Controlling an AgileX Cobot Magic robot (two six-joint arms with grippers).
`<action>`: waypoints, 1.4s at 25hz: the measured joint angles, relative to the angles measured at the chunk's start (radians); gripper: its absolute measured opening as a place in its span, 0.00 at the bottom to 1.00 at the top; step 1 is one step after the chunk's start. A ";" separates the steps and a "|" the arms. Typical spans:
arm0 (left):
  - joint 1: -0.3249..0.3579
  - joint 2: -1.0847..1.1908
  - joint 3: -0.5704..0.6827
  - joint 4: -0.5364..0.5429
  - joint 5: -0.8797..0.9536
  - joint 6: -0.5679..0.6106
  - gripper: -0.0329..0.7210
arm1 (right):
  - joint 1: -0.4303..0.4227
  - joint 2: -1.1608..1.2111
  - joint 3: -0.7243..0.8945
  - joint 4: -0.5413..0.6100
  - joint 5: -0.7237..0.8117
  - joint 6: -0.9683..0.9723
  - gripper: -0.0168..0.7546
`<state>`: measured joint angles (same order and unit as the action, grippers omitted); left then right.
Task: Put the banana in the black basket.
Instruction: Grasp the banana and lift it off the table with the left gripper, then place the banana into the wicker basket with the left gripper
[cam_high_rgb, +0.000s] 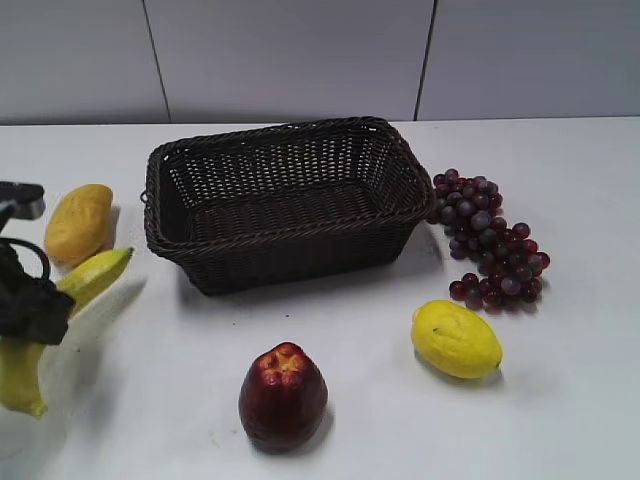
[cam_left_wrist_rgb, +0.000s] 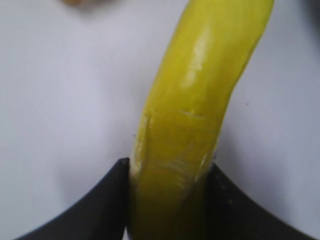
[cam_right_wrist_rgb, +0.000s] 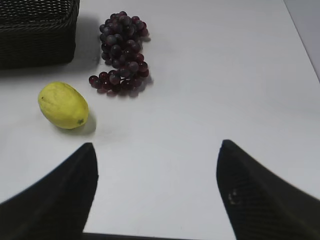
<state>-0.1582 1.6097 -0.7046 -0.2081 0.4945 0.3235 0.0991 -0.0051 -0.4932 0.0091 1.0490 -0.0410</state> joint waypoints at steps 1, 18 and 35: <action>0.000 -0.014 -0.034 0.008 0.049 0.000 0.45 | 0.000 0.000 0.000 0.000 0.000 0.000 0.79; -0.131 -0.016 -0.614 0.067 -0.005 0.001 0.45 | 0.000 0.000 0.000 0.000 0.000 0.000 0.79; -0.346 0.384 -0.615 0.310 -0.320 0.002 0.58 | 0.000 0.000 0.000 0.000 0.000 0.000 0.79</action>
<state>-0.5040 1.9936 -1.3201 0.1024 0.1744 0.3253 0.0991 -0.0051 -0.4932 0.0091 1.0490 -0.0410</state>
